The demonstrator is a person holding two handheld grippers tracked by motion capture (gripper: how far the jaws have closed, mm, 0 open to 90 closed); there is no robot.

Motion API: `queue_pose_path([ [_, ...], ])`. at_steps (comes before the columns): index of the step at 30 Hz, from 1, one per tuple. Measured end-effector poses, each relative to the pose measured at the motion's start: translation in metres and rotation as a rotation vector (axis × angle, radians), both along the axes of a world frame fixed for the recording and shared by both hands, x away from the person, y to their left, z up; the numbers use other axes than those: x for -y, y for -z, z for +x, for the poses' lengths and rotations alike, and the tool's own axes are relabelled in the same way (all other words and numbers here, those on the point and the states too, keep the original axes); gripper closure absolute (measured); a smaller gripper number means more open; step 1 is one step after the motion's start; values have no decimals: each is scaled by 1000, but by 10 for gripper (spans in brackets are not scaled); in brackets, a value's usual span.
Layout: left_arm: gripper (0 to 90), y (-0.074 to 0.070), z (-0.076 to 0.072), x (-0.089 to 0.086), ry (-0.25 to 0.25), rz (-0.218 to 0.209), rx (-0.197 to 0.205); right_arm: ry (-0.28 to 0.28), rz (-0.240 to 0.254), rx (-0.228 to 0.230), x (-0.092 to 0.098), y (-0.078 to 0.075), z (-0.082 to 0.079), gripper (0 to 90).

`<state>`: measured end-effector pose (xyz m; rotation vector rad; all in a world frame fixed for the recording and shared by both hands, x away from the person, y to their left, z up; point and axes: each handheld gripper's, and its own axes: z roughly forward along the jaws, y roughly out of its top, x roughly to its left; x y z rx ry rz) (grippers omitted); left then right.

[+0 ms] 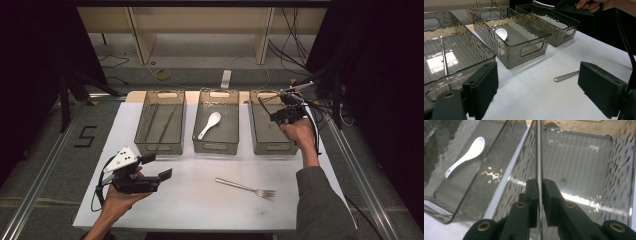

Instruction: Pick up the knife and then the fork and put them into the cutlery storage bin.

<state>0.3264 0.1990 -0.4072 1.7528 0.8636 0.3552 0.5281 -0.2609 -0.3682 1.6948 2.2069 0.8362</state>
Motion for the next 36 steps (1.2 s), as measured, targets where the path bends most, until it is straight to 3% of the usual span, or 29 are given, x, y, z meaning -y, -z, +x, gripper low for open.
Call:
queue_pose_path([
  [28, 160, 0, 0, 0, 0, -8, 2, 53, -21, -7, -9, 15, 30, 833],
  [36, 160, -1, 0, 0, 0, -10, 3, 46, -28, 2, -12, 17, 38, 831],
])
